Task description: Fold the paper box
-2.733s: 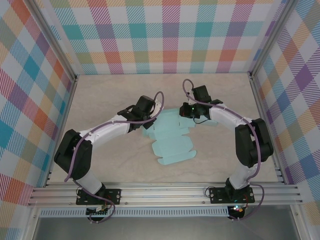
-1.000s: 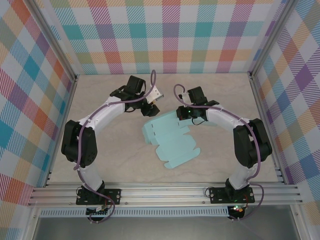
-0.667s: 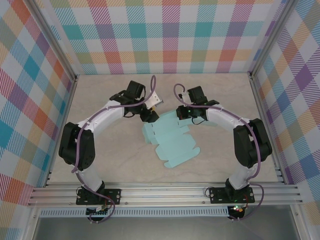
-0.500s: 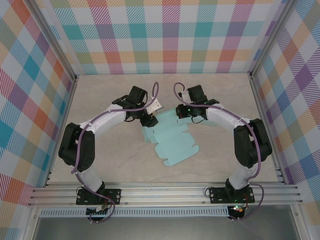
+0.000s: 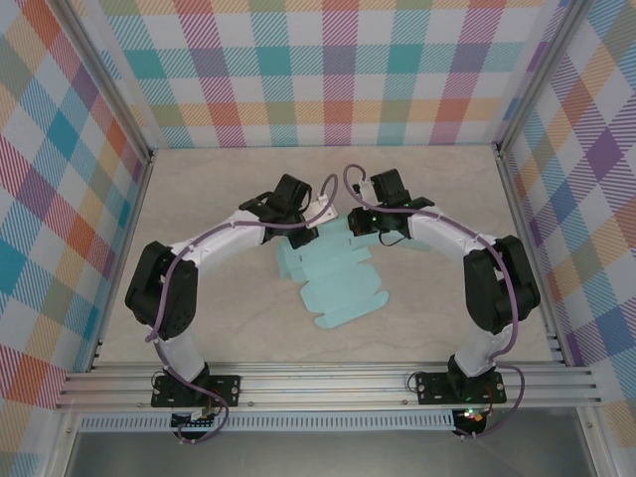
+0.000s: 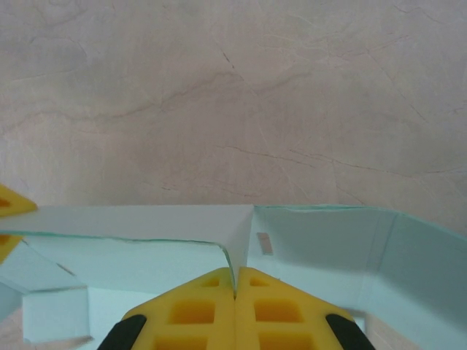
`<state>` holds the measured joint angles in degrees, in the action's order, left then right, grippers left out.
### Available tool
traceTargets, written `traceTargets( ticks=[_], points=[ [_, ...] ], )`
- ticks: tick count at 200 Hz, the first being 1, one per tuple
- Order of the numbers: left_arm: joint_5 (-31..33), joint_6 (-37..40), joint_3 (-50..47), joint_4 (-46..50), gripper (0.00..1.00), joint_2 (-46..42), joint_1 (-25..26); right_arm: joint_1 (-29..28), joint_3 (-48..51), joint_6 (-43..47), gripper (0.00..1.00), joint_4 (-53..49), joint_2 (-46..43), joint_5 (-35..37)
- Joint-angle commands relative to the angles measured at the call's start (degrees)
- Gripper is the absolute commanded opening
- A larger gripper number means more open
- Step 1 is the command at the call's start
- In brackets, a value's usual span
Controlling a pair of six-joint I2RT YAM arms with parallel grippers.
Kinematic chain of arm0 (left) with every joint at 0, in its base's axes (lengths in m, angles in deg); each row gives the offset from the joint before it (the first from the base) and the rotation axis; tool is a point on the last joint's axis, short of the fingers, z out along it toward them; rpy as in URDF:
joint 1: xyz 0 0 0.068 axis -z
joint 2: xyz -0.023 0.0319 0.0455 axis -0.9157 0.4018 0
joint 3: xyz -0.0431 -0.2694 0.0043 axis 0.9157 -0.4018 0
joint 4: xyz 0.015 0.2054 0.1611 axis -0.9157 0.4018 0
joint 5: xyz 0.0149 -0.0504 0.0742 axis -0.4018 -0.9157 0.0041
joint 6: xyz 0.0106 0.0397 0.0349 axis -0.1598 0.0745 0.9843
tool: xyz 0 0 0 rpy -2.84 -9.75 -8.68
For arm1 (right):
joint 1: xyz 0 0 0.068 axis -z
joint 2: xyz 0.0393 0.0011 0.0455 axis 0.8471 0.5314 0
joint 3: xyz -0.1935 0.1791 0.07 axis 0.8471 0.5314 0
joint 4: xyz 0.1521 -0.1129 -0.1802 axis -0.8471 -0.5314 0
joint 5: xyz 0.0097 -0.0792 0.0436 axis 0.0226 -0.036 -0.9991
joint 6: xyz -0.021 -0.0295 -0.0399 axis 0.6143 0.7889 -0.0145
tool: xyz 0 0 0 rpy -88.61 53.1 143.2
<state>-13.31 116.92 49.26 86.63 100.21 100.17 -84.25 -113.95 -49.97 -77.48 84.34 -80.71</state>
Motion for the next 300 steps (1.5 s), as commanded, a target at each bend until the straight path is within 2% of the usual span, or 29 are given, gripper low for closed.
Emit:
traceTargets(
  ticks=[1,24,43,50,78,102,146,180,193,219,237,252,267,300],
  points=[
    [6.9,2.1,-0.6,-4.2,0.00,0.6,1.3,-0.4,-1.3,-1.9,0.00,1.2,0.7,-0.7],
    [12.6,5.3,-4.0,-11.3,0.00,-0.9,3.0,-0.4,-0.9,-3.7,0.00,0.8,0.0,0.4],
    [17.9,9.7,-8.9,-20.4,0.00,-3.0,4.6,-0.4,0.0,-5.7,0.10,0.7,-1.4,1.1],
    [19.0,10.8,-10.7,-23.1,0.00,-3.9,4.9,-0.3,0.3,-6.4,0.16,0.7,-2.2,1.2],
    [20.0,11.1,-16.7,-28.0,0.00,-7.8,5.4,0.1,2.2,-9.9,0.32,-0.4,-6.2,1.0],
    [19.9,7.8,-21.1,-29.1,0.00,-11.6,6.0,1.5,5.7,-13.1,0.39,0.0,-11.3,0.1],
    [18.6,3.2,-25.0,-29.2,0.00,-16.9,6.0,5.5,13.9,-17.3,0.41,-0.3,-19.4,0.5],
    [19.6,0.5,-21.1,-20.4,0.05,-14.1,6.1,6.0,18.8,-19.3,0.41,2.0,-19.8,0.5],
    [22.6,-1.4,-19.2,-17.6,0.05,-12.6,6.1,6.0,19.7,-19.7,0.41,2.5,-19.2,0.6],
    [33.7,-5.8,-17.2,-15.3,0.04,-10.7,6.1,6.0,21.0,-20.2,0.41,4.3,-18.8,0.4],
    [37.2,-10.6,-15.1,-12.5,0.05,-10.2,6.1,6.0,21.8,-20.8,0.41,5.9,-18.6,0.1],
    [35.9,-13.9,-15.2,-11.8,0.05,-10.9,6.2,6.0,21.8,-20.9,0.41,6.3,-18.0,-0.2],
    [32.8,-14.7,-17.6,-15.2,0.05,-12.9,6.2,6.0,21.7,-21.1,0.41,6.7,-17.2,-0.5],
    [28.8,-8.0,-25.0,-24.2,0.04,-17.8,7.0,6.0,21.4,-21.1,0.41,8.1,-15.7,-2.0]
  ],
)
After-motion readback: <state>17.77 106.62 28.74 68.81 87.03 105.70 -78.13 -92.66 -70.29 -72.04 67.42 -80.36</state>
